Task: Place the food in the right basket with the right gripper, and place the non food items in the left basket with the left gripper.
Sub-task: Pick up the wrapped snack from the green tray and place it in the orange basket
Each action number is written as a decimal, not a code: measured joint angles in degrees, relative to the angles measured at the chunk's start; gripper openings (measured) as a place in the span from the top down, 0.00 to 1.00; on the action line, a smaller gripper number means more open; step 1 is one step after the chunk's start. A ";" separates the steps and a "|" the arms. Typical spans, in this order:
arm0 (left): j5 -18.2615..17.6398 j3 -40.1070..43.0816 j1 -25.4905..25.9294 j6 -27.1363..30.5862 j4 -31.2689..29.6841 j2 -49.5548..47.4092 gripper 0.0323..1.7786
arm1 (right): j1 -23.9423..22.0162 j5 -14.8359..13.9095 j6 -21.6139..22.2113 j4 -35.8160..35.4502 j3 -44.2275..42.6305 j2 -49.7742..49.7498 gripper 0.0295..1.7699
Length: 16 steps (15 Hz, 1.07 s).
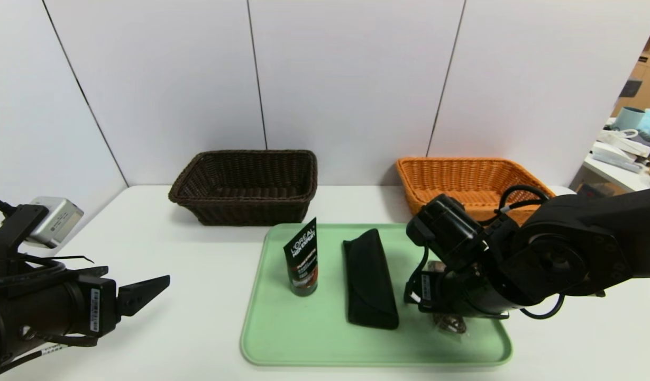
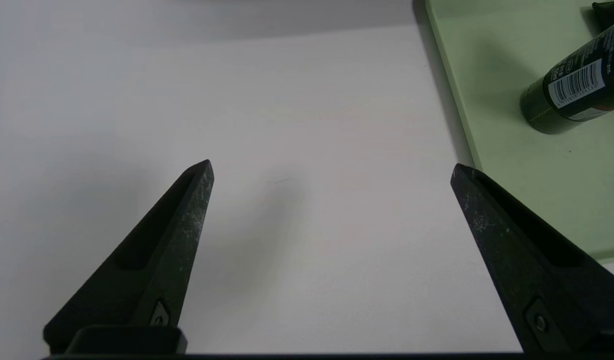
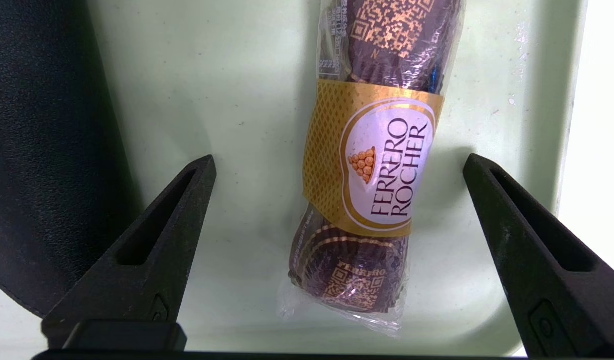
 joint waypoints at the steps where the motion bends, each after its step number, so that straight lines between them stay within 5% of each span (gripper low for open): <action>1: -0.02 -0.04 0.00 -0.02 0.00 0.05 0.05 | 0.00 0.02 -0.01 -0.02 0.00 0.02 0.04; 10: -0.22 -0.09 0.00 0.09 0.00 0.18 0.05 | -0.15 -1.35 -0.01 -0.22 0.13 0.02 0.04; 16: -0.22 -0.13 0.00 0.15 -0.02 0.16 0.05 | -0.09 -2.95 -0.20 -0.18 0.13 0.27 0.50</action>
